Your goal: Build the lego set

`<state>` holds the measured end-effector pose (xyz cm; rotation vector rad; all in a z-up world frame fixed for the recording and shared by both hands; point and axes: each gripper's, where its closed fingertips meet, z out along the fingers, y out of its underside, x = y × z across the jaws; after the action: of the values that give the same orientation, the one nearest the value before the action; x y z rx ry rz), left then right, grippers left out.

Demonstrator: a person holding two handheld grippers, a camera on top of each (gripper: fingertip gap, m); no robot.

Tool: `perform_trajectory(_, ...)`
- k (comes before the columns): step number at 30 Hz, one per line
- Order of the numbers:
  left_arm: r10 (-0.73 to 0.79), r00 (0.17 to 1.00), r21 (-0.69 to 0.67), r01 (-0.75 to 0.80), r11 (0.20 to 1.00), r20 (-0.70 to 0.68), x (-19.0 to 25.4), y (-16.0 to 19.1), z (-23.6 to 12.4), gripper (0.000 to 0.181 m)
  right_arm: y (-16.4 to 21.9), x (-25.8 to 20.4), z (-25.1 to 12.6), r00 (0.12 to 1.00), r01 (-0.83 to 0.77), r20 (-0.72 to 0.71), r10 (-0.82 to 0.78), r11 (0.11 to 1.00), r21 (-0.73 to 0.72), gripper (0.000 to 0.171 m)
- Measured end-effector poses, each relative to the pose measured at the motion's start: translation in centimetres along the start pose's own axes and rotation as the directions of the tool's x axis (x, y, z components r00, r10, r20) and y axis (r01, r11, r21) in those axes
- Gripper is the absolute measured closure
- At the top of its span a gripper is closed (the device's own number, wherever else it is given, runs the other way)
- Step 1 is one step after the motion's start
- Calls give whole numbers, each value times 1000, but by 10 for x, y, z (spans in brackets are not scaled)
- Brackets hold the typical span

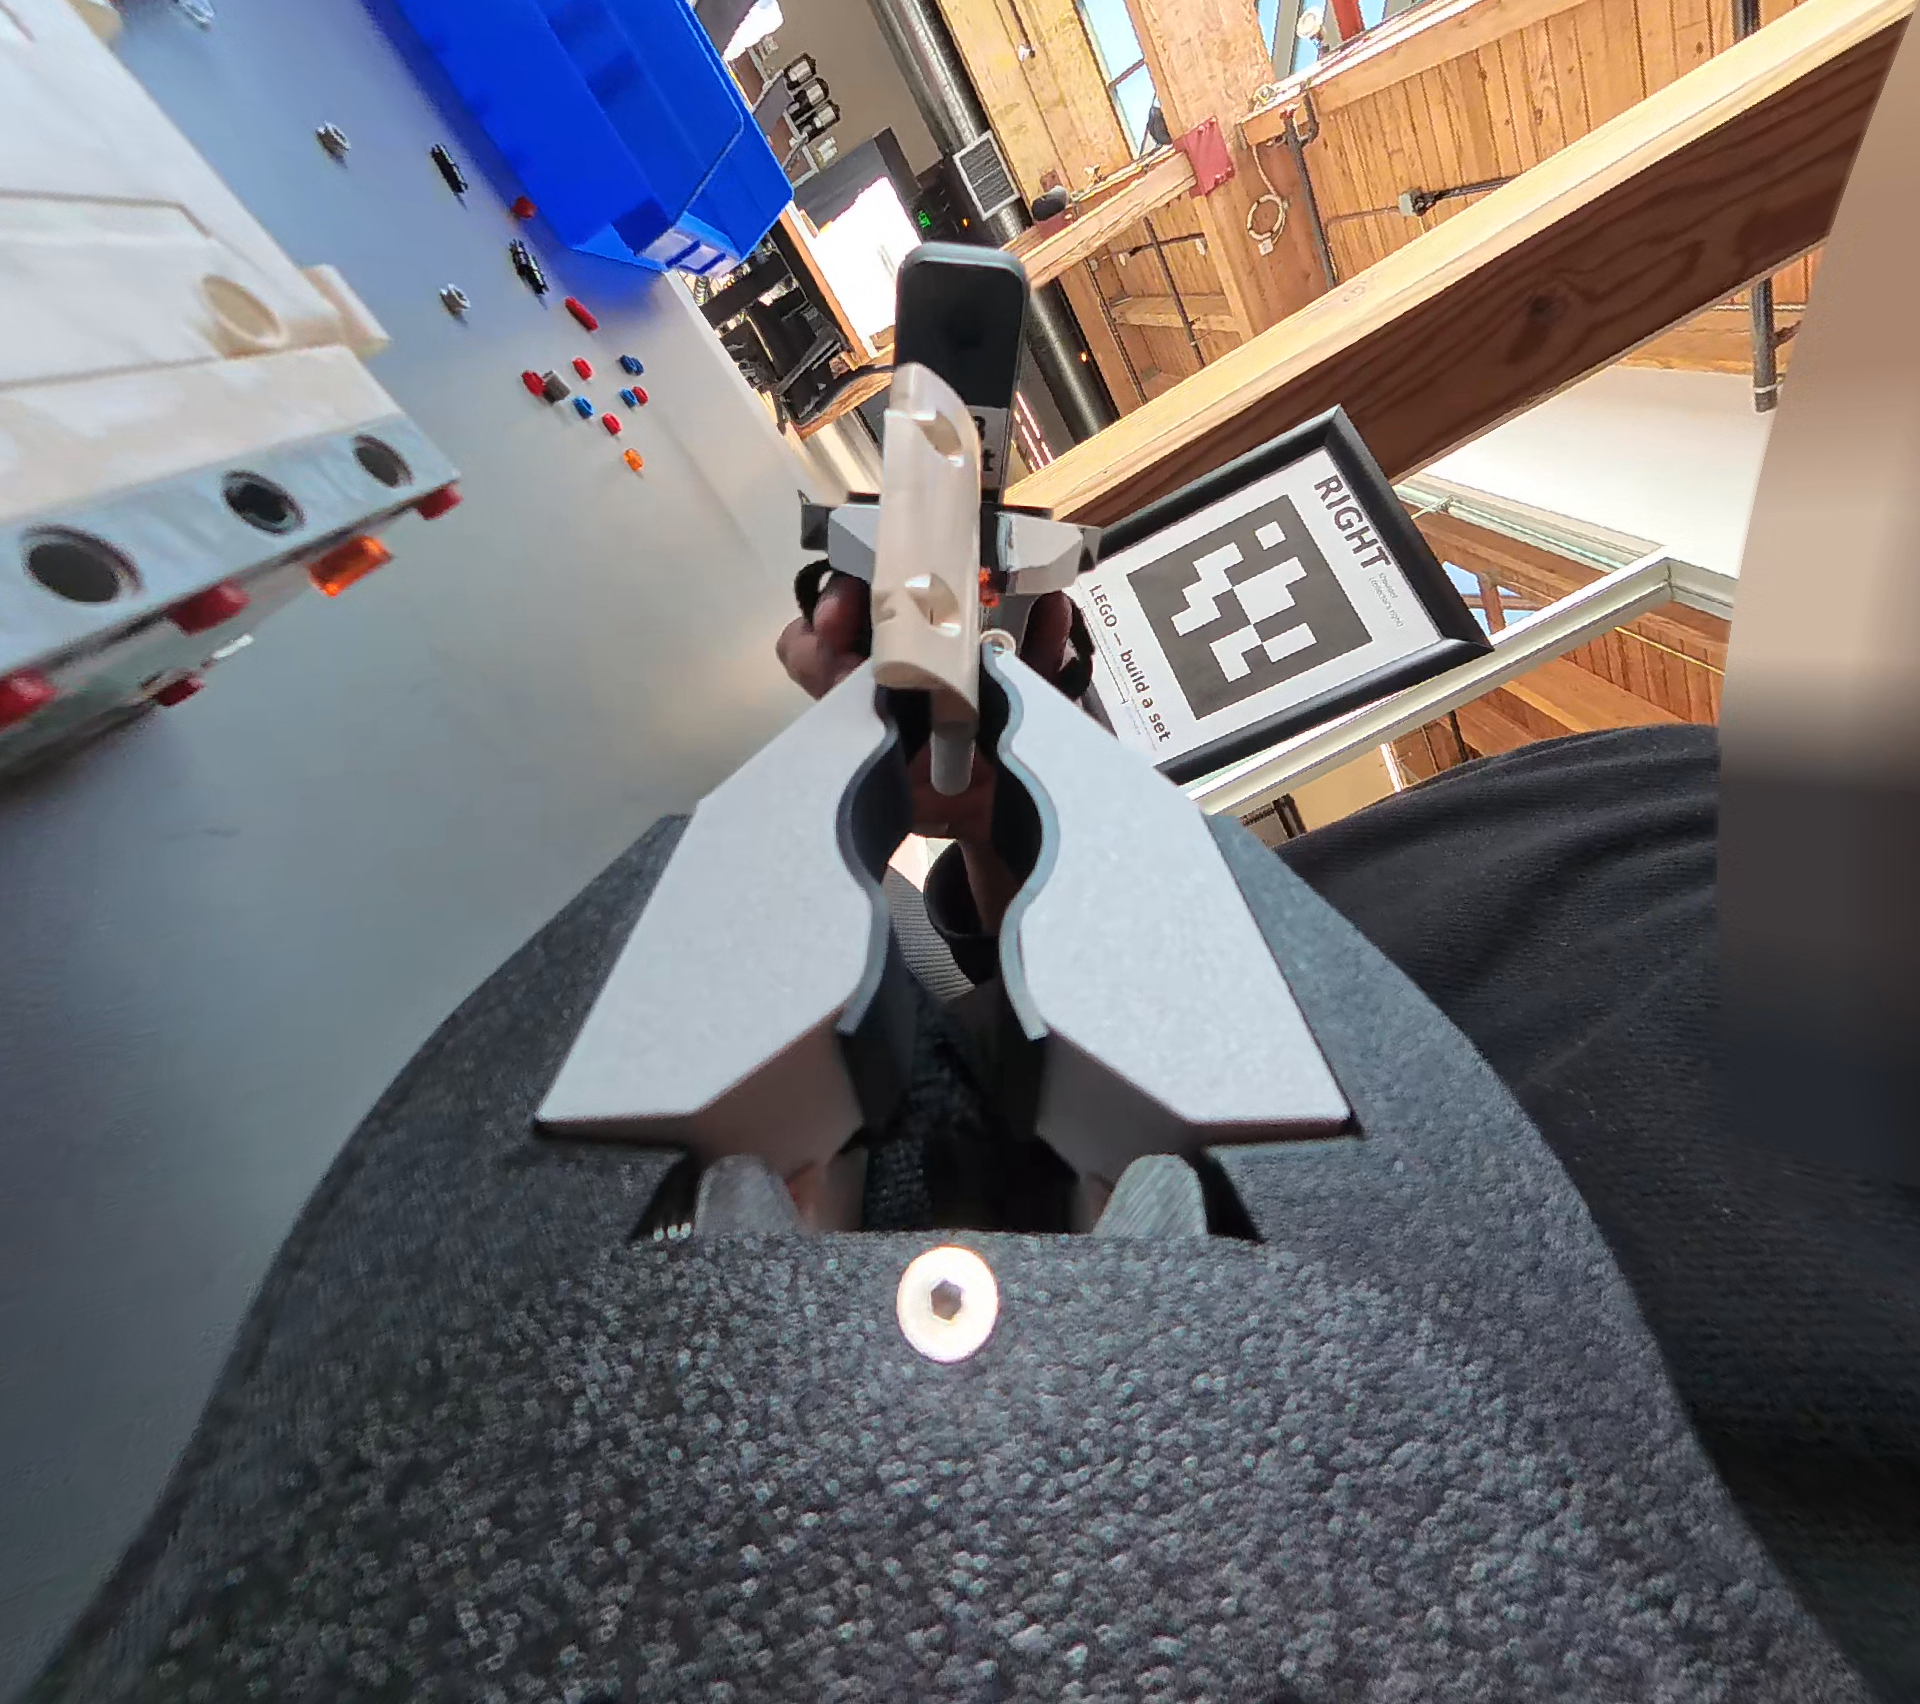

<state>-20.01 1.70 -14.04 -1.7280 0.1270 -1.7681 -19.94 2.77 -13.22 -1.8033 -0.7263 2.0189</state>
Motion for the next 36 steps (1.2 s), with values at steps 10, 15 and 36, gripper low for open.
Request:
perform_trajectory(10, 19, 1000, -11, -19, 1000, -13, 3, 2, 1, 176, 3, -3, -2, 997, 73, -14, -74, 997, -3, 156)
perform_trajectory(15, -14, 997, -7, 13, 1000, -70, 10, 2, 2, 176, 4, -10, -2, 996, 78, 33, -78, 997, 2, 160)
perform_trajectory(36, 468, 883, -179, -463, 868, -16, 24, 12, 4, 176, 13, -26, -5, 976, 193, 101, -191, 981, -10, 162)
